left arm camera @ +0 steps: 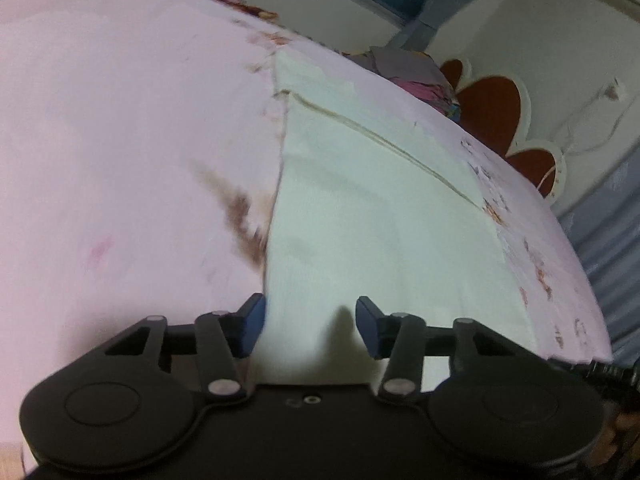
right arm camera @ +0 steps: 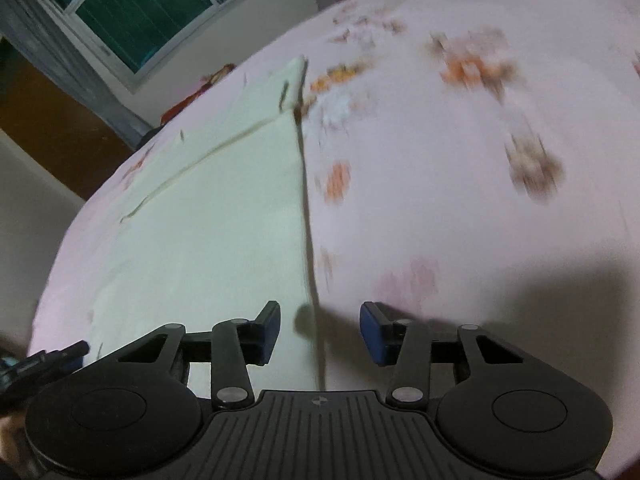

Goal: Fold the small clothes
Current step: 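Move both open tools to the sweater hem to fold it lengthwise, then close both tools on the long side edge of the mint sweater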

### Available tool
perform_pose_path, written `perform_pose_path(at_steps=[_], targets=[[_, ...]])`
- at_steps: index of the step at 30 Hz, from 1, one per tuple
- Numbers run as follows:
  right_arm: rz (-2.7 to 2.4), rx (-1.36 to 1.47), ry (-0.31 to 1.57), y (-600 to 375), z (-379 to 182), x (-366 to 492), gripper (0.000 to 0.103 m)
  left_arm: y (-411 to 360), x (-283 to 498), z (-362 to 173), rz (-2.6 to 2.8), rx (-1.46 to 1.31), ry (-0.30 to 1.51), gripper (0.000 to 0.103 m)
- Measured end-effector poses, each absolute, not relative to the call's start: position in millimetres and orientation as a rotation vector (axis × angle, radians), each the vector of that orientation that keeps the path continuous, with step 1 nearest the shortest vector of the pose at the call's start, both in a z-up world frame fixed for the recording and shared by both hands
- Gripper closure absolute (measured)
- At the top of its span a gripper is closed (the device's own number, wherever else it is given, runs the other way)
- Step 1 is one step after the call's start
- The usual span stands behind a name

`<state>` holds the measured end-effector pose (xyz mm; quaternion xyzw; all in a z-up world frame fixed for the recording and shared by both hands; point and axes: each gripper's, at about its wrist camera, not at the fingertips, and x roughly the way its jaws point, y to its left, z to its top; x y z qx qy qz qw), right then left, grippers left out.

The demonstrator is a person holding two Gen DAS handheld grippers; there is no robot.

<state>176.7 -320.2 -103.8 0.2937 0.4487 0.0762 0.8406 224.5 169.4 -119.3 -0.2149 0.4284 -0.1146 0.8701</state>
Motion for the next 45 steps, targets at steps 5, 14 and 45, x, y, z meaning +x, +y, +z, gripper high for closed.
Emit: perform_pose_path(at_steps=[5, 14, 45], targets=[[0.222, 0.683, 0.951, -320, -107, 144, 0.058, 187, 190, -127, -0.239, -0.561, 0.89, 0.058], [0.287, 0.814, 0.939, -317, -116, 119, 0.058, 194, 163, -137, -0.303, -0.679, 0.908, 0.063], [0.355, 0.911, 0.799, -329, -109, 110, 0.1, 198, 150, -138, -0.285, -0.741, 0.803, 0.1]])
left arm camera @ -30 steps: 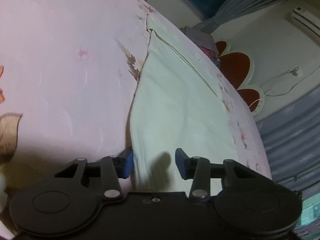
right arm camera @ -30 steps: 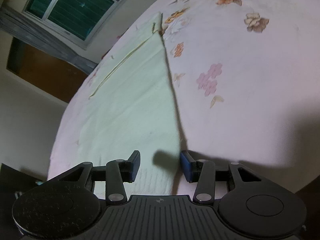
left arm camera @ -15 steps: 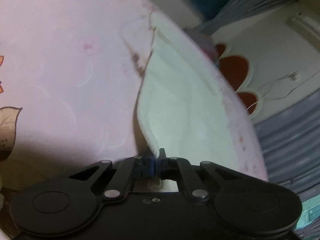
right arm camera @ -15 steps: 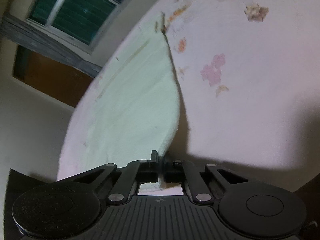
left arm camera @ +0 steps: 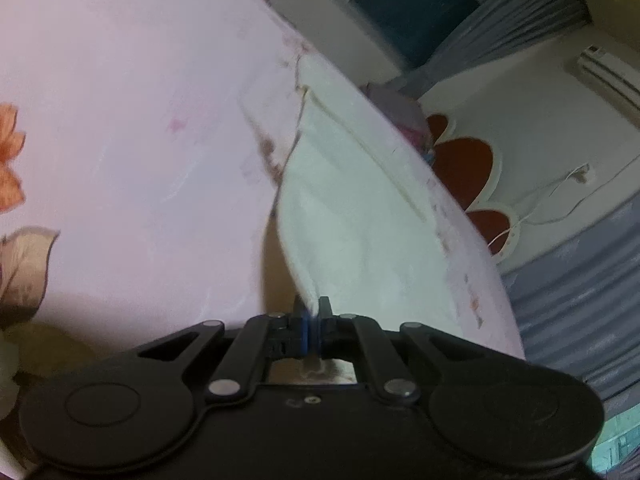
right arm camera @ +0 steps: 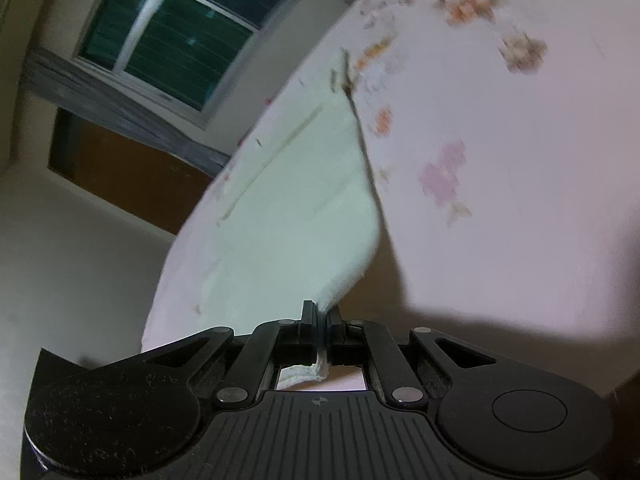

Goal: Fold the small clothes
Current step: 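Close both tools on the long side edge of the mint sweater, then lift the gripped edge with both tools and fold it over the sweater body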

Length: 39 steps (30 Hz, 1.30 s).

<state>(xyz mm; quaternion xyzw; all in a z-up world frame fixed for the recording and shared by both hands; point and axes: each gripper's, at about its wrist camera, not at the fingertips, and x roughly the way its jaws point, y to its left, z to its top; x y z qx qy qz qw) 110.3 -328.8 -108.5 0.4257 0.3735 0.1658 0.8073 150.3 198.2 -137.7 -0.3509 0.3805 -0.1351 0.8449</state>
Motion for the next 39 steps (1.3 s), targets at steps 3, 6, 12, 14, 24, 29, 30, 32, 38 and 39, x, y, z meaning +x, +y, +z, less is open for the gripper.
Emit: perform_pose_path(at_steps=[3, 6, 12, 14, 24, 29, 30, 32, 38, 39], targets=[[0.374, 0.886, 0.749, -329, -89, 116, 0.1, 197, 158, -119, -0.299, -0.761, 0.747, 0.1], [0.393, 0.856, 0.69, -328, -64, 130, 0.1, 192, 170, -93, -0.317, -0.756, 0.676, 0.1], [0.421, 0.793, 0.587, -329, -6, 183, 0.1, 186, 207, -45, -0.329, -0.755, 0.556, 0.1], [0.418, 0.78, 0.559, -332, 11, 200, 0.1, 185, 226, -32, -0.333, -0.765, 0.526, 0.1], [0.377, 0.765, 0.51, -333, 46, 327, 0.1, 172, 356, -6, -0.349, -0.733, 0.483, 0.1], [0.299, 0.784, 0.64, -330, -1, 405, 0.1, 174, 431, -56, -0.319, -0.75, 0.615, 0.1], [0.28, 0.788, 0.665, -328, -13, 419, 0.1, 174, 445, -68, -0.312, -0.757, 0.644, 0.1], [0.248, 0.811, 0.703, -331, -37, 442, 0.1, 175, 474, -89, -0.299, -0.77, 0.695, 0.1], [0.182, 0.862, 0.755, -338, -84, 497, 0.1, 174, 529, -121, -0.305, -0.759, 0.754, 0.1], [0.177, 0.862, 0.759, -338, -87, 505, 0.1, 175, 535, -122, -0.306, -0.756, 0.756, 0.1]])
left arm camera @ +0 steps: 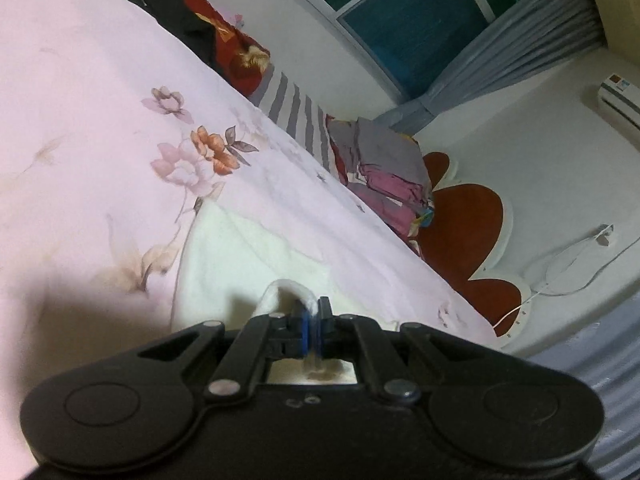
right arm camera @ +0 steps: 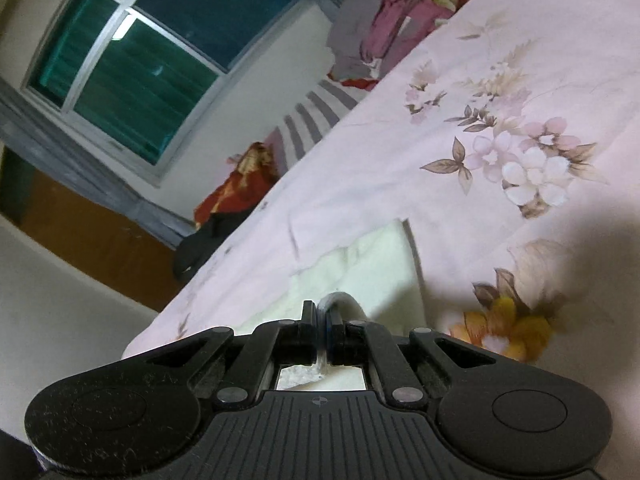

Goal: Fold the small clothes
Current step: 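Lift the gripped edge with both tools and fold it over the sweater body, then lower the folded edge and open both tools to release it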

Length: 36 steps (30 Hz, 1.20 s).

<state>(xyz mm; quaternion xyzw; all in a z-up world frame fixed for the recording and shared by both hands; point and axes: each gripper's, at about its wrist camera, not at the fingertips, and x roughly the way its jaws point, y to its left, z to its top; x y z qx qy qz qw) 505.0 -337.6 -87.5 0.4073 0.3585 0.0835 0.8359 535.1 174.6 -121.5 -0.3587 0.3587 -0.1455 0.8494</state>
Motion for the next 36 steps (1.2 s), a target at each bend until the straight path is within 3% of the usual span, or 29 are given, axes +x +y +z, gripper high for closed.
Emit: perform_pose_path(at_steps=[7, 8, 9, 10, 11, 12, 13, 14, 16, 18, 20, 22, 24, 27, 30, 32, 33, 36], targets=[[0.152, 0.854, 0.8, -333, -104, 541, 0.099, 172, 571, -136, -0.323, -0.742, 0.797, 0.098], [0.159, 0.859, 0.806, -334, -109, 545, 0.099, 172, 573, -139, -0.319, -0.738, 0.806, 0.09], [0.161, 0.855, 0.798, -332, -108, 546, 0.099, 173, 574, -141, -0.309, -0.737, 0.806, 0.068], [0.157, 0.837, 0.794, -332, -108, 547, 0.092, 174, 573, -141, -0.294, -0.737, 0.8, 0.057], [0.148, 0.814, 0.799, -331, -107, 547, 0.077, 176, 570, -140, -0.282, -0.735, 0.781, 0.039], [0.142, 0.793, 0.781, -330, -104, 545, 0.038, 178, 568, -138, -0.279, -0.727, 0.762, 0.036], [0.136, 0.771, 0.741, -329, -100, 541, 0.029, 179, 566, -136, -0.284, -0.714, 0.752, 0.036], [0.138, 0.748, 0.704, -330, -95, 536, 0.029, 181, 564, -134, -0.286, -0.705, 0.751, 0.036], [0.14, 0.75, 0.699, -334, -93, 533, 0.029, 184, 562, -132, -0.293, -0.69, 0.752, 0.038], [0.141, 0.713, 0.703, -334, -93, 531, 0.03, 182, 564, -130, -0.295, -0.633, 0.777, 0.05], [0.164, 0.667, 0.726, -330, -94, 533, 0.039, 177, 567, -129, -0.312, -0.573, 0.808, 0.058], [0.185, 0.61, 0.757, -322, -97, 537, 0.051, 168, 572, -127, -0.317, -0.489, 0.828, 0.058], [0.196, 0.546, 0.785, -314, -102, 542, 0.054, 161, 577, -128, -0.317, -0.424, 0.85, 0.059], [0.191, 0.471, 0.831, -303, -111, 551, 0.058, 154, 587, -133, -0.323, -0.379, 0.889, 0.07], [0.181, 0.405, 0.854, -295, -118, 555, 0.079, 149, 592, -135, -0.338, -0.342, 0.907, 0.094], [0.197, 0.388, 0.848, -293, -119, 554, 0.096, 148, 593, -138, -0.356, -0.343, 0.911, 0.1], [0.199, 0.372, 0.844, -292, -119, 553, 0.1, 148, 593, -139, -0.357, -0.338, 0.907, 0.1], [0.209, 0.312, 0.817, -287, -118, 548, 0.101, 149, 589, -137, -0.354, -0.34, 0.869, 0.101]])
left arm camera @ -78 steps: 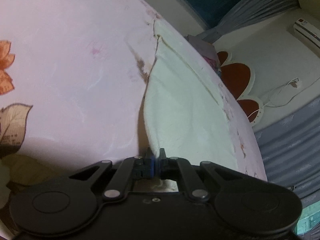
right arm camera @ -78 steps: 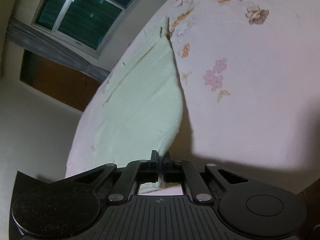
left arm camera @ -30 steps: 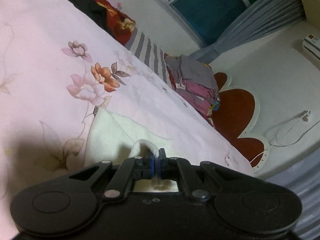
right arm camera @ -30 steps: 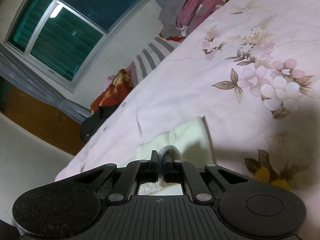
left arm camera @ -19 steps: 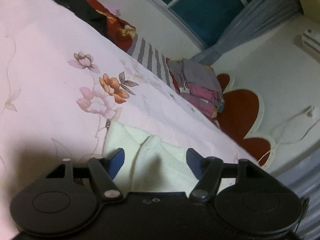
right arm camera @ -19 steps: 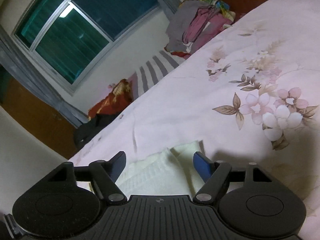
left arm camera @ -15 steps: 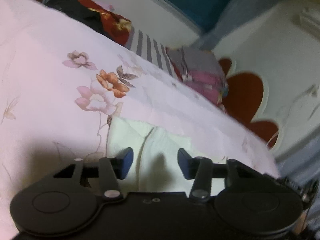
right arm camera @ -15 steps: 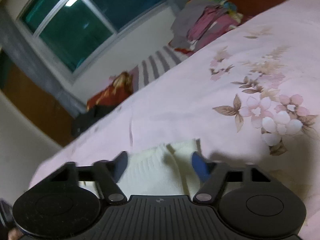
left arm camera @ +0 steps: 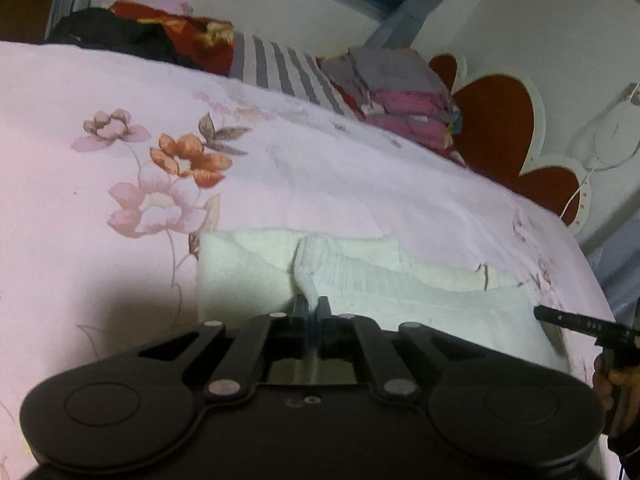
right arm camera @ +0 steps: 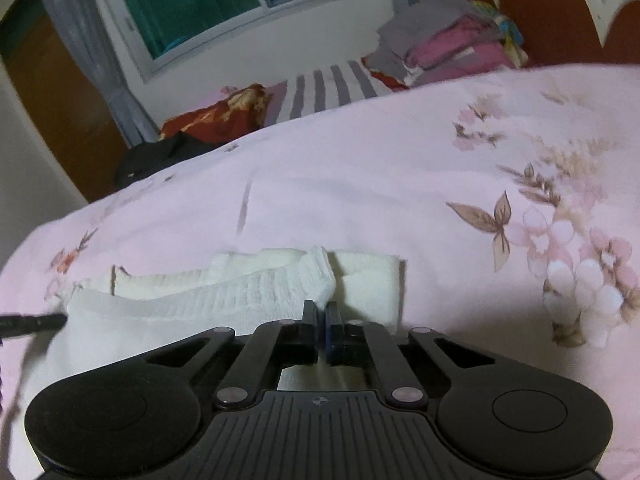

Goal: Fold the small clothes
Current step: 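Lower the folded edge and open both tools to release it, then press and smooth the folded sweater with both open tools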

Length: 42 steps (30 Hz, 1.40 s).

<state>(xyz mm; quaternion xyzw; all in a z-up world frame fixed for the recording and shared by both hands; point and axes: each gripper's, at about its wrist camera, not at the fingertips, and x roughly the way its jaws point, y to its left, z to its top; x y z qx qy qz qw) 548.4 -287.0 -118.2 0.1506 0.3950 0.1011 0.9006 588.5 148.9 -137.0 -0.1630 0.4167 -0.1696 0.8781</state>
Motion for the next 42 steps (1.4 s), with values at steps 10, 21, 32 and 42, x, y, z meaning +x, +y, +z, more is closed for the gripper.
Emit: perform_pose_path(at_steps=[10, 21, 32, 42], targets=[[0.168, 0.325, 0.813, -291, -123, 564, 0.101, 151, 599, -143, -0.31, -0.385, 0.852, 0.1], [0.358, 0.318, 0.696, -230, -93, 536, 0.052, 79, 565, -102, -0.468, -0.238, 0.76, 0.053], [0.214, 0.205, 0.776, -236, -123, 559, 0.07, 106, 563, -133, -0.261, -0.107, 0.754, 0.05], [0.387, 0.215, 0.764, -202, -102, 520, 0.063, 52, 510, -104, -0.386, -0.093, 0.68, 0.043]])
